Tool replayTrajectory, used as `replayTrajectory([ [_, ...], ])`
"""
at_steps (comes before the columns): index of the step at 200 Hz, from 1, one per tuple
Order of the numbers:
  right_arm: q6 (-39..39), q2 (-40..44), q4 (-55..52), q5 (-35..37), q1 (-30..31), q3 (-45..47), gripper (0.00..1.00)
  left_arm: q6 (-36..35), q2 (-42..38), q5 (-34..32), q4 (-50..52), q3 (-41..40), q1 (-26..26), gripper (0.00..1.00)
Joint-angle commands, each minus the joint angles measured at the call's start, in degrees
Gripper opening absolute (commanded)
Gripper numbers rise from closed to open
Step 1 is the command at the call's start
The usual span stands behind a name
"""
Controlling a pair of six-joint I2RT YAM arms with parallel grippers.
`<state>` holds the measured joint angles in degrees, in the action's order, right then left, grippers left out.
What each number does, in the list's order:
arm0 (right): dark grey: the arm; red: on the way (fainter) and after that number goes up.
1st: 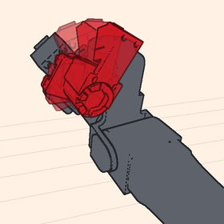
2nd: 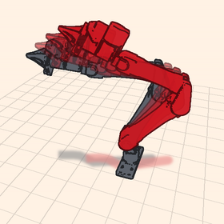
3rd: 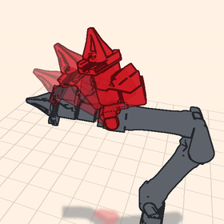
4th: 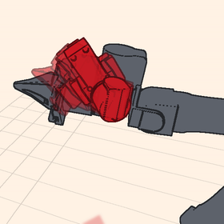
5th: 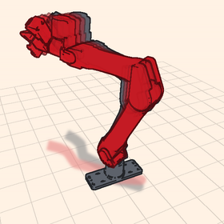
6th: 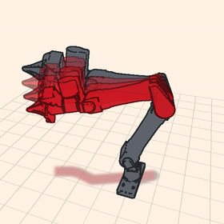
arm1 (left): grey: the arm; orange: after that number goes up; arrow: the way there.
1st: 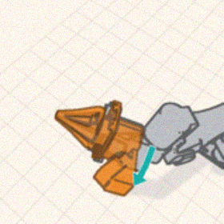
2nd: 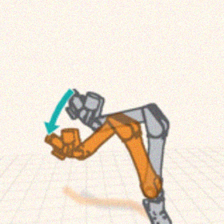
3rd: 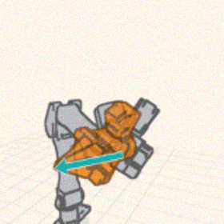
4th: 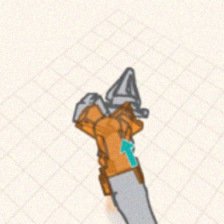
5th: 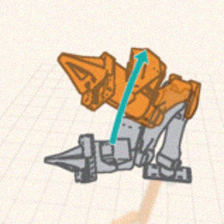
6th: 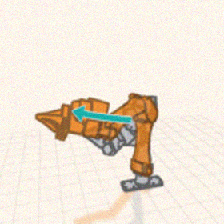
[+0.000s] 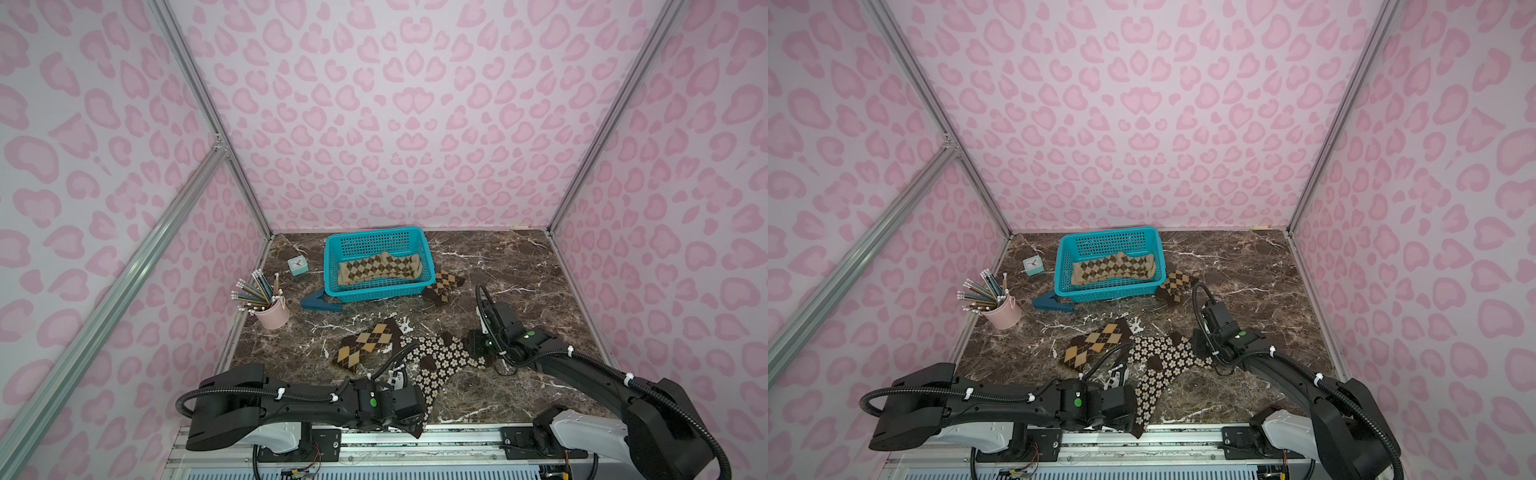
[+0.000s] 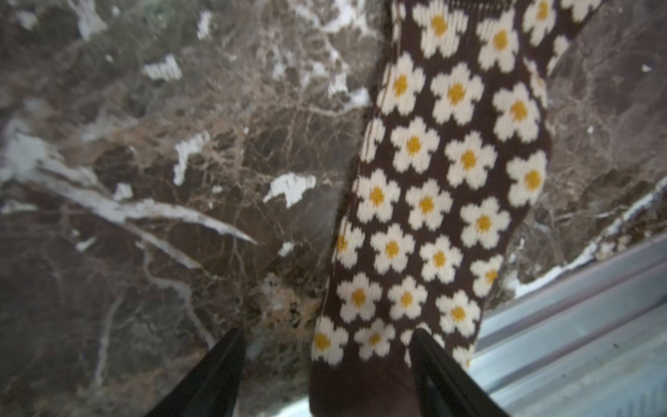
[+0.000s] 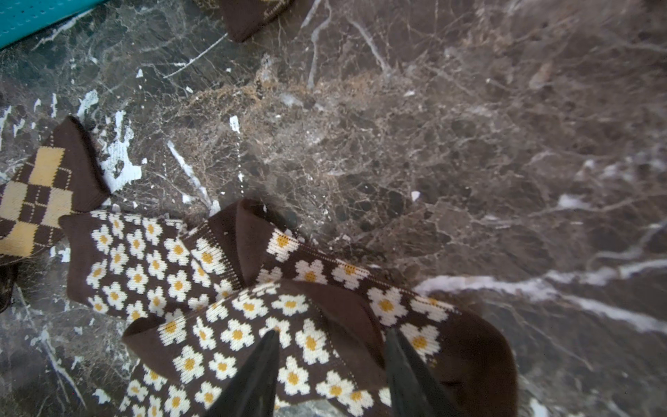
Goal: Place the socks together as a pair
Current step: Place the sock in the sock.
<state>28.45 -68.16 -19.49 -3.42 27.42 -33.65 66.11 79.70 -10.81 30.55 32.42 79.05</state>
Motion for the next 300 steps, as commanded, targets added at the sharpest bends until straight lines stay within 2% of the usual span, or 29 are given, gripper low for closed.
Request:
replayTrajectory([
  [1,-0.5,0.8,0.4,0.0,0.0,0.4,0.50,-2.3,2.7,1.6,-2.1,0.1,-1.4,0.66],
  [22,-0.3,0.9,0.5,0.5,-0.2,1.1,0.50,-3.4,4.5,2.4,-3.7,-0.2,-1.7,0.47],
  [43,-0.5,0.5,0.9,-0.4,-0.3,0.9,0.50,-4.5,5.4,2.5,-4.1,0.6,-1.7,0.23],
  [63,-0.4,0.3,2.2,-0.2,-0.4,1.3,0.49,-6.0,6.1,1.4,-2.6,2.9,-1.7,0.12],
  [81,-0.7,-0.9,2.6,-0.8,-0.4,1.1,0.39,-7.2,6.8,-0.4,-0.2,5.1,-2.1,0.04],
  [99,-0.4,-2.0,3.3,-1.0,-0.4,1.1,0.20,-8.4,6.5,-1.7,1.2,6.6,-2.6,0.03],
  [111,-0.1,-1.6,3.6,-1.0,-0.4,1.3,0.12,-9.1,5.4,-2.6,1.5,7.1,-3.3,0.04],
  [139,0.0,1.7,2.8,-0.5,-0.6,1.4,0.01,-11.8,2.5,-4.0,2.4,8.3,-4.9,0.04],
  [193,2.6,10.3,-2.2,-2.0,-0.7,1.4,0.00,-14.2,-0.2,-3.9,3.0,8.4,-5.7,0.04],
  [227,6.4,18.6,-6.6,-2.4,-0.7,0.9,0.00,-16.5,-3.0,-7.0,8.1,13.0,-7.1,0.03],
  [266,10.0,27.7,-13.2,-0.9,-0.6,-0.8,0.00,-23.1,-4.2,-8.9,11.9,18.8,-12.7,0.04],
  [300,12.0,32.1,-15.5,1.7,-0.7,-0.5,0.00,-30.2,-0.9,-8.4,11.6,24.6,-18.5,0.04],
])
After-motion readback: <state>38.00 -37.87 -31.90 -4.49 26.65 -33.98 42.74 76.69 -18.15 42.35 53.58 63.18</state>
